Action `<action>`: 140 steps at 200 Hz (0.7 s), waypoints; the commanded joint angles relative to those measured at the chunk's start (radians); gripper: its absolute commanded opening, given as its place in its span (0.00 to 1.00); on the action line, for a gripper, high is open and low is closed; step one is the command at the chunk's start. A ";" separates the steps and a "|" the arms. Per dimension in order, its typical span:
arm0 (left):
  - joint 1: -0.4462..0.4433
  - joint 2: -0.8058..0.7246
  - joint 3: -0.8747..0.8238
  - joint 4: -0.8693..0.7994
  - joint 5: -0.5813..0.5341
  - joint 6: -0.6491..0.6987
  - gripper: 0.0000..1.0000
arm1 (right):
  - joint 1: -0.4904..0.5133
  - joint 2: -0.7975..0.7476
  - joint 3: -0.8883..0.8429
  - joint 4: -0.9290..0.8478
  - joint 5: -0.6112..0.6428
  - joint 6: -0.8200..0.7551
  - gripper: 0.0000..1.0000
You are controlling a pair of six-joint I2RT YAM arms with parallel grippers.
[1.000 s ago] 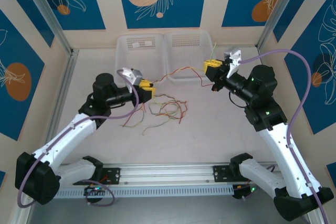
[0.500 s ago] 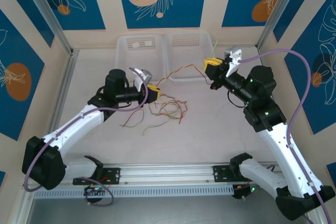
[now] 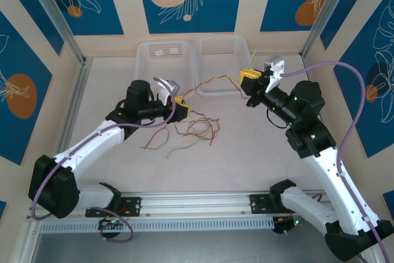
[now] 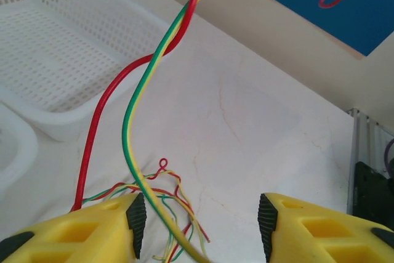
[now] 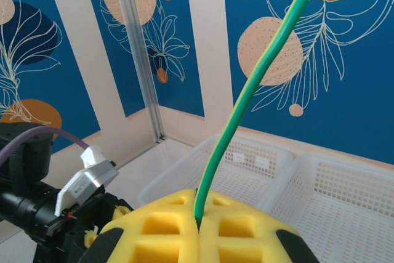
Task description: Untangle the cables
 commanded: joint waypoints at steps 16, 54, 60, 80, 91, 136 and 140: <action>-0.010 0.027 0.043 -0.024 -0.062 -0.002 0.41 | 0.024 -0.021 -0.025 0.070 0.004 0.024 0.00; -0.012 0.000 0.037 -0.005 -0.059 0.007 0.17 | 0.041 -0.007 -0.026 0.059 0.049 0.007 0.00; -0.010 -0.005 0.035 -0.006 -0.064 0.006 0.14 | 0.041 -0.004 -0.024 0.054 0.059 0.003 0.00; -0.011 -0.016 0.040 -0.022 -0.059 0.014 0.02 | 0.043 0.022 -0.015 0.030 0.095 0.000 0.00; -0.012 -0.020 0.040 -0.023 -0.052 0.010 0.00 | 0.046 0.043 -0.004 0.012 0.117 0.001 0.00; -0.012 -0.040 0.048 0.020 0.046 -0.023 0.00 | 0.047 0.174 0.110 -0.109 0.159 0.035 0.00; -0.012 -0.039 0.054 0.022 0.062 -0.027 0.00 | 0.046 0.182 0.118 -0.118 0.170 0.040 0.00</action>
